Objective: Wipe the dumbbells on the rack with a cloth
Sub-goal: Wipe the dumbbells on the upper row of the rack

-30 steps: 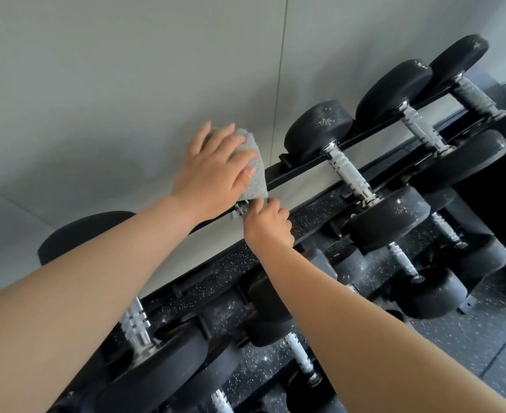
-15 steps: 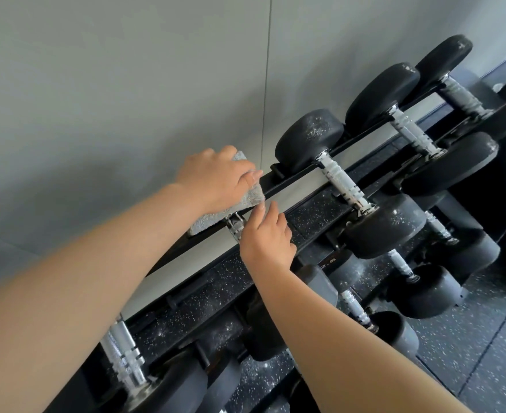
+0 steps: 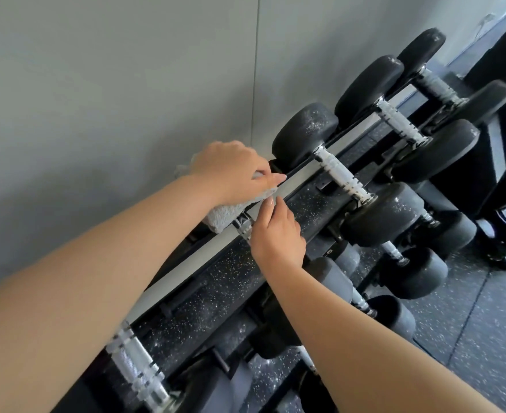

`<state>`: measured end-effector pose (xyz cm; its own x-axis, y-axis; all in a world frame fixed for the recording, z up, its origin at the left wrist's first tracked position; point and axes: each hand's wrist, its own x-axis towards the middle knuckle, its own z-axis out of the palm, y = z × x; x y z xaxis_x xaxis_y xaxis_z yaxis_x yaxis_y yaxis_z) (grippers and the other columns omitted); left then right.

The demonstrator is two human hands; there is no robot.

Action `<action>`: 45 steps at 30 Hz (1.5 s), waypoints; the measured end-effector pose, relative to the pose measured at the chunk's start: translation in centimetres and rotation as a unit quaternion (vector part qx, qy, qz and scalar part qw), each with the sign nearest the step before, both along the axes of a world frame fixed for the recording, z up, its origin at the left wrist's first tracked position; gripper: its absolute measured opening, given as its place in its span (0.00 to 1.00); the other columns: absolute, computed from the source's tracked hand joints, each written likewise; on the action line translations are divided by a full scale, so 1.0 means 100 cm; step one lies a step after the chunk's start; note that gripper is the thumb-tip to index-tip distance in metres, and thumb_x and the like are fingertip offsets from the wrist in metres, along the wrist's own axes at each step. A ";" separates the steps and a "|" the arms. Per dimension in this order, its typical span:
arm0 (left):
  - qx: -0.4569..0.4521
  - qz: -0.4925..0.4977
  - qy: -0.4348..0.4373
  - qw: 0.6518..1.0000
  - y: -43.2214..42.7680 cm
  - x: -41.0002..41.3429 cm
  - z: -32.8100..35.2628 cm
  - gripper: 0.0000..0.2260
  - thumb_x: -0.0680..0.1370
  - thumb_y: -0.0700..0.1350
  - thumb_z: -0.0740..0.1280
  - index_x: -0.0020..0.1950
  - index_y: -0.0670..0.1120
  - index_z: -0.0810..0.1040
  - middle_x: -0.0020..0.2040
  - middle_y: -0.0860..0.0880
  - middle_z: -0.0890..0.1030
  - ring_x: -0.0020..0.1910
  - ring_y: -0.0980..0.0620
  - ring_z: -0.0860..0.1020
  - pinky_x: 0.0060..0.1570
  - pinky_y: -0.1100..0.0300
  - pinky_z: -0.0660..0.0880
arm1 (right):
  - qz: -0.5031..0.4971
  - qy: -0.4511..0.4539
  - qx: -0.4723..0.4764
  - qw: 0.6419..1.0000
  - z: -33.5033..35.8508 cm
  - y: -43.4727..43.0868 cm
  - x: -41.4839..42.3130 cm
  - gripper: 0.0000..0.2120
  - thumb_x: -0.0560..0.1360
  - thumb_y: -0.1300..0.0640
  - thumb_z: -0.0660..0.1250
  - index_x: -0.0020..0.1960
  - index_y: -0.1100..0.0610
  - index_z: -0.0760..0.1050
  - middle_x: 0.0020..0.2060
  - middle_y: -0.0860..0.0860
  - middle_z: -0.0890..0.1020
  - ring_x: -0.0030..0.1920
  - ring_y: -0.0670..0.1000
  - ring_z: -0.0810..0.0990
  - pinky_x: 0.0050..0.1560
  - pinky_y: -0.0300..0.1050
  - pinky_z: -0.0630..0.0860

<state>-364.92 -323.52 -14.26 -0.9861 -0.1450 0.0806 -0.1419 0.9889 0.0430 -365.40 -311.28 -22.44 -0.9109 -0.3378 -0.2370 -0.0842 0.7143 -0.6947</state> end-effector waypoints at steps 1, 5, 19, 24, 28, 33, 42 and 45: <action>0.001 0.009 -0.012 1.000 -0.001 0.005 -0.001 0.22 0.77 0.68 0.52 0.55 0.59 0.80 0.54 0.55 0.80 0.59 0.51 0.74 0.46 0.57 0.69 | -0.004 0.008 0.004 1.000 0.000 -0.001 0.002 0.27 0.82 0.41 0.41 0.76 0.48 0.60 0.74 0.49 0.67 0.72 0.56 0.65 0.68 0.58 0.62; 0.056 0.034 0.014 0.998 -0.006 0.025 -0.007 0.20 0.78 0.65 0.54 0.64 0.61 0.75 0.64 0.58 0.74 0.67 0.52 0.67 0.57 0.51 0.69 | -0.023 0.016 0.003 1.000 0.002 -0.002 0.005 0.26 0.82 0.41 0.40 0.74 0.49 0.63 0.72 0.49 0.69 0.70 0.57 0.67 0.68 0.58 0.64; 0.024 0.108 0.075 0.991 0.015 0.038 -0.024 0.24 0.78 0.62 0.48 0.66 0.59 0.75 0.70 0.54 0.72 0.66 0.40 0.68 0.56 0.46 0.68 | -0.034 0.025 0.000 0.999 0.006 0.000 0.004 0.26 0.83 0.41 0.40 0.72 0.49 0.66 0.69 0.51 0.73 0.68 0.58 0.69 0.63 0.56 0.65; 0.053 0.106 0.021 0.993 0.011 0.021 -0.005 0.16 0.82 0.58 0.53 0.53 0.54 0.78 0.60 0.52 0.79 0.60 0.43 0.71 0.49 0.52 0.66 | -0.030 0.050 0.014 0.998 0.003 -0.001 0.005 0.27 0.83 0.41 0.39 0.72 0.49 0.66 0.68 0.51 0.74 0.67 0.58 0.70 0.62 0.56 0.66; 0.075 0.101 -0.048 0.991 0.000 -0.006 0.008 0.22 0.81 0.58 0.54 0.32 0.48 0.67 0.45 0.43 0.78 0.47 0.42 0.73 0.45 0.55 0.65 | -0.028 0.048 0.014 0.998 0.001 0.000 0.003 0.26 0.83 0.42 0.39 0.71 0.49 0.67 0.66 0.50 0.75 0.66 0.57 0.72 0.60 0.55 0.67; 0.188 0.076 -0.065 0.977 -0.013 -0.018 0.009 0.24 0.80 0.57 0.59 0.29 0.45 0.67 0.43 0.42 0.75 0.52 0.34 0.76 0.52 0.47 0.73 | -0.029 0.052 0.016 0.998 0.001 0.000 0.003 0.26 0.83 0.42 0.40 0.70 0.49 0.68 0.65 0.51 0.76 0.65 0.57 0.72 0.60 0.55 0.67; 0.247 0.021 0.201 0.948 -0.019 0.045 -0.028 0.24 0.78 0.62 0.54 0.64 0.52 0.79 0.65 0.57 0.77 0.65 0.53 0.74 0.64 0.53 0.71 | -0.024 0.047 0.034 0.998 0.000 0.000 0.006 0.30 0.82 0.39 0.37 0.58 0.53 0.74 0.50 0.51 0.80 0.52 0.56 0.77 0.45 0.51 0.66; 0.251 0.028 0.253 0.934 -0.019 0.059 -0.040 0.23 0.79 0.60 0.54 0.64 0.50 0.79 0.65 0.57 0.76 0.65 0.53 0.74 0.63 0.54 0.71 | -0.018 0.038 0.042 0.998 0.000 0.000 0.005 0.32 0.82 0.37 0.36 0.57 0.53 0.74 0.47 0.51 0.79 0.46 0.55 0.74 0.44 0.50 0.64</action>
<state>-359.07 -325.44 -18.25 -0.8294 -0.3410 0.4426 -0.0292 0.8175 0.5751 -364.90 -311.33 -22.39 -0.9386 -0.2860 -0.1932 -0.1068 0.7730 -0.6254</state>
